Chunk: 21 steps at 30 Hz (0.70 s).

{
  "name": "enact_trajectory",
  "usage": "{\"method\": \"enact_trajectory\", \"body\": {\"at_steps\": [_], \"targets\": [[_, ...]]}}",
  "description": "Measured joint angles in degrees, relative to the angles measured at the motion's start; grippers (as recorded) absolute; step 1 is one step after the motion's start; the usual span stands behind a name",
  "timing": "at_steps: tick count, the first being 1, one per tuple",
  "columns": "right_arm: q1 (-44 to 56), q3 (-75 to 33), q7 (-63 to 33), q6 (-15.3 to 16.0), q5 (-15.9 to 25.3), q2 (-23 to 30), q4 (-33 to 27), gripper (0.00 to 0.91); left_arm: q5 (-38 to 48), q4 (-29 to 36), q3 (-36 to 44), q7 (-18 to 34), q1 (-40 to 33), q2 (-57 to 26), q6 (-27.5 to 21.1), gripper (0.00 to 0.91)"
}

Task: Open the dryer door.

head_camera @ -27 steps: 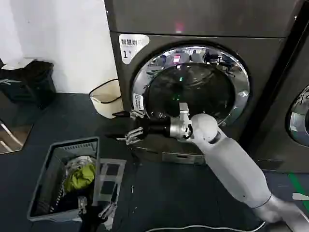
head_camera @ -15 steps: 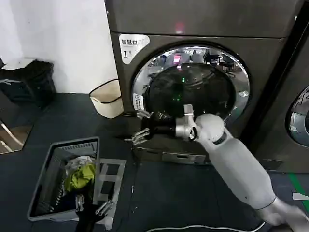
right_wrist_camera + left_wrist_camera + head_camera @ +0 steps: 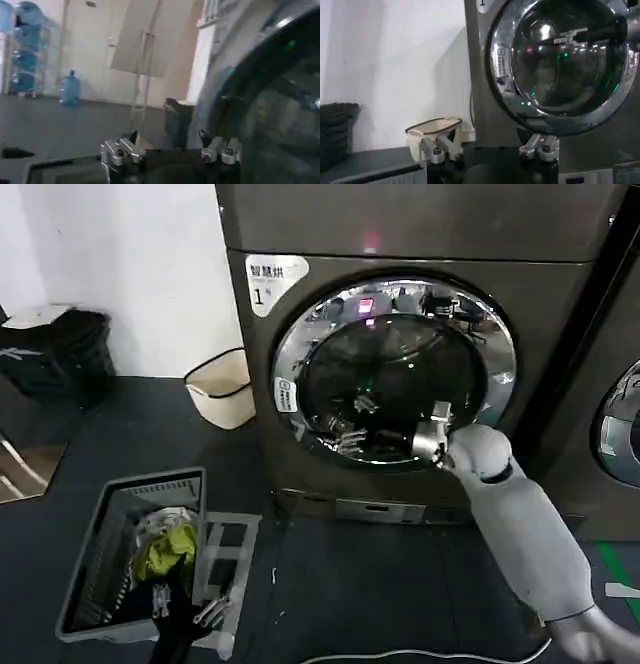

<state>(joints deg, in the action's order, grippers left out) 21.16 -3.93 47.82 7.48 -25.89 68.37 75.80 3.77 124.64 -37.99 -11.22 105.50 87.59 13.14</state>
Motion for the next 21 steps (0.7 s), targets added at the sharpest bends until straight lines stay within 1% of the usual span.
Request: {"method": "enact_trajectory", "body": {"at_steps": [2, 7, 10, 18, 21], "targets": [[-0.8, 1.0, -0.8, -0.2, 0.9, 0.9, -1.7, 0.907, -0.2, 0.3, 0.0, 0.0, 0.4, 0.1, 0.3, 0.907], [-2.8, 2.4, -1.9, -0.4, 1.0, 2.8, -4.9, 0.907, -1.1, 0.2, -0.7, 0.1, 1.0, 0.1, 1.3, 0.907], [-4.0, 3.4, -1.9, -1.4, 1.9, 3.8, -6.6, 0.907, -1.1, 0.2, -0.7, 0.3, 0.9, 0.6, 1.4, 0.907], [-7.2, 5.1, -2.1, -1.4, 1.5, 6.0, -9.8, 0.907, -2.7, 0.1, -0.7, 1.2, 0.5, 1.9, 2.2, 0.907], [-8.5, 5.6, -2.0, -1.4, 1.2, 6.9, -11.3, 0.907, -2.7, -0.1, -1.2, 1.7, 0.1, 2.3, 3.3, 0.907]]}}
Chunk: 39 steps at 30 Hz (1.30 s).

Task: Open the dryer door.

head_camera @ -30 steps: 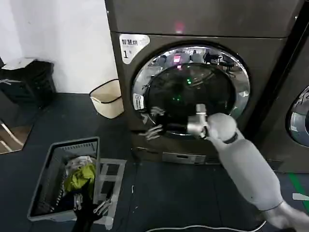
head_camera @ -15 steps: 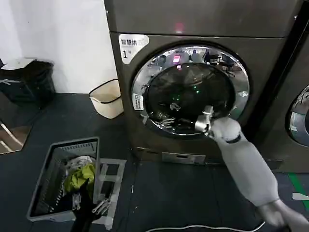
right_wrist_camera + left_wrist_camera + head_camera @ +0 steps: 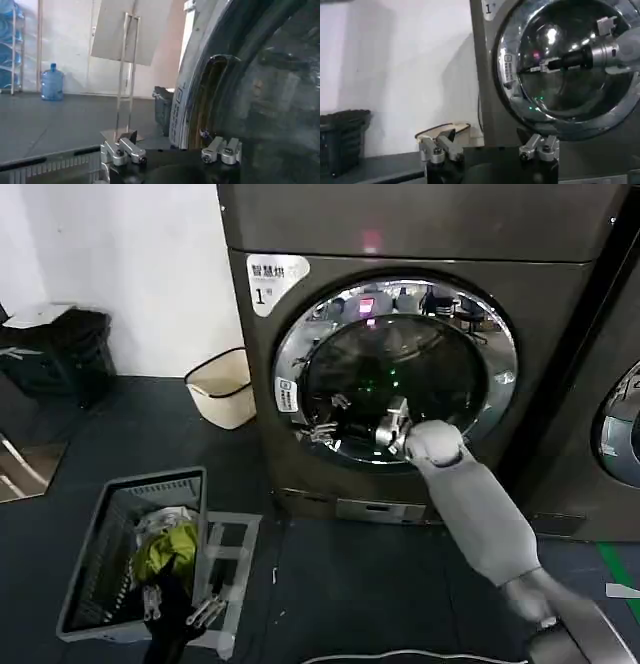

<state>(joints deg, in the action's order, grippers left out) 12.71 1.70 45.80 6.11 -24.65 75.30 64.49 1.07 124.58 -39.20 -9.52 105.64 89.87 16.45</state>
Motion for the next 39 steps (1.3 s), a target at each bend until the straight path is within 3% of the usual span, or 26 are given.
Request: {"method": "enact_trajectory", "body": {"at_steps": [6, 13, 18, 22, 27, 39], "targets": [[-1.1, 0.2, 1.1, 0.6, -1.6, 1.3, -1.1, 0.907, 0.1, 0.9, -0.2, 0.1, 0.4, 0.1, -2.1, 0.907], [0.7, -0.4, 7.3, 4.6, -2.8, -0.4, 1.4, 0.907, 4.4, 3.3, -0.5, -0.6, 0.0, -0.8, -10.4, 0.907], [3.3, -1.4, 13.4, 5.8, -3.5, -2.9, 4.6, 0.907, 11.3, 4.2, -1.7, 3.2, -1.7, -3.3, -13.9, 0.907], [5.8, -2.5, 18.1, 7.3, -3.8, -5.4, 7.9, 0.907, 15.9, 2.8, -3.7, 2.8, -4.2, -5.8, -12.9, 0.907], [8.7, -3.8, 24.4, 8.4, -4.6, -8.6, 11.9, 0.907, 23.3, 0.4, -6.2, -2.3, -7.9, -10.4, -12.7, 0.907], [16.2, -9.6, 37.6, 6.7, -6.8, -15.9, 21.3, 0.907, 40.1, -9.6, -3.8, -7.4, -17.0, -28.9, -8.0, 0.907]]}}
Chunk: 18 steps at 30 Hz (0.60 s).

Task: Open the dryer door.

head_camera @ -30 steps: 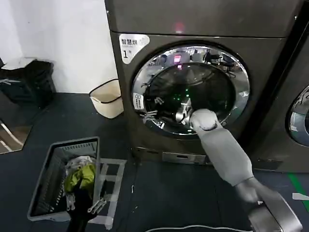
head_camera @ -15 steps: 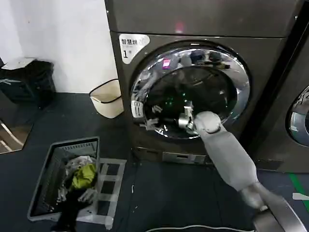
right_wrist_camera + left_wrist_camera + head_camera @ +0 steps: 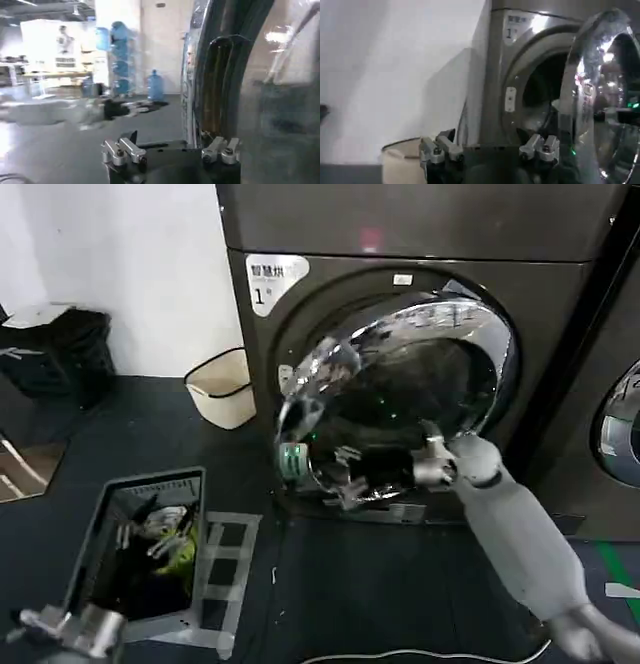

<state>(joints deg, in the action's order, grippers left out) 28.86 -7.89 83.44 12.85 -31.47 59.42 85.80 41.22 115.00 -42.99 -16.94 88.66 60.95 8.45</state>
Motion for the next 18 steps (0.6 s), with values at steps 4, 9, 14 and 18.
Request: {"method": "enact_trajectory", "body": {"at_steps": [4, 9, 14, 18], "targets": [[3.2, -3.1, 0.2, -1.5, -1.4, -2.4, 3.0, 0.907, 6.4, -3.7, 3.8, -0.9, -4.5, -6.6, 1.4, 0.907], [11.4, -10.8, 0.3, -5.8, -3.9, -6.3, 7.8, 0.907, 9.3, -8.3, 11.2, -1.3, -12.3, -14.1, 2.1, 0.907], [22.8, -24.1, -0.2, -7.4, -5.3, -8.4, 13.0, 0.907, 13.4, -12.3, 23.5, -3.0, -23.5, -18.3, 3.2, 0.907], [32.6, -37.7, -6.3, -8.1, -5.7, -6.6, 14.9, 0.907, 16.7, -14.3, 34.0, -4.9, -33.6, -19.4, 2.5, 0.907]]}}
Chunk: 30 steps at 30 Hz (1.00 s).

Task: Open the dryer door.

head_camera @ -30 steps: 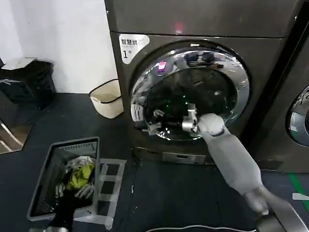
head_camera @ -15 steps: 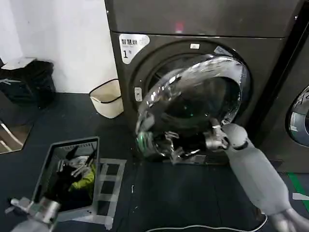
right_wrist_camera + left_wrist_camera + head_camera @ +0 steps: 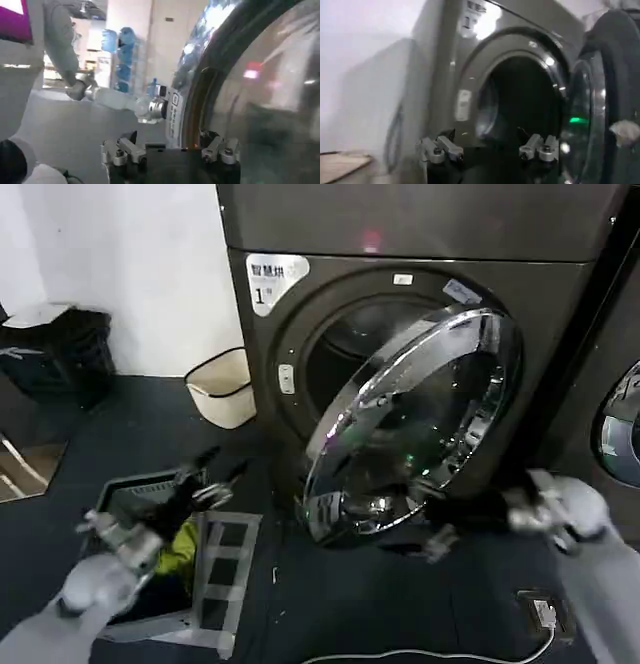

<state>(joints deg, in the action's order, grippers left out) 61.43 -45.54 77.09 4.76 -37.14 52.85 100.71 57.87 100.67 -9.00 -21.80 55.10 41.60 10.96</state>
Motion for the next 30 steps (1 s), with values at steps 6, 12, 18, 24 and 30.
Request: {"method": "enact_trajectory", "body": {"at_steps": [6, 12, 18, 24, 30], "targets": [[11.2, -19.3, -11.6, -1.2, 1.8, 5.4, 2.3, 0.907, 0.4, -2.9, 13.0, -2.2, -11.9, 1.4, -3.5, 0.907], [18.1, -32.7, -32.7, -0.7, 2.0, 8.2, 4.2, 0.907, 1.0, -4.8, 19.1, -6.0, -18.9, 4.3, -6.4, 0.907], [22.3, -44.0, -48.7, 1.1, 3.2, 9.1, 3.0, 0.907, 0.0, -4.8, 24.4, -7.1, -23.0, 6.0, -6.7, 0.907], [25.4, -54.2, -56.1, 3.6, 6.8, 7.7, 0.1, 0.907, 0.5, -7.0, 32.0, -8.1, -29.3, 7.8, -5.9, 0.907], [26.4, -63.0, -62.7, 7.7, 4.2, 5.4, -4.1, 0.907, 0.9, -7.1, 37.7, -8.7, -34.6, 10.9, -4.7, 0.907]]}}
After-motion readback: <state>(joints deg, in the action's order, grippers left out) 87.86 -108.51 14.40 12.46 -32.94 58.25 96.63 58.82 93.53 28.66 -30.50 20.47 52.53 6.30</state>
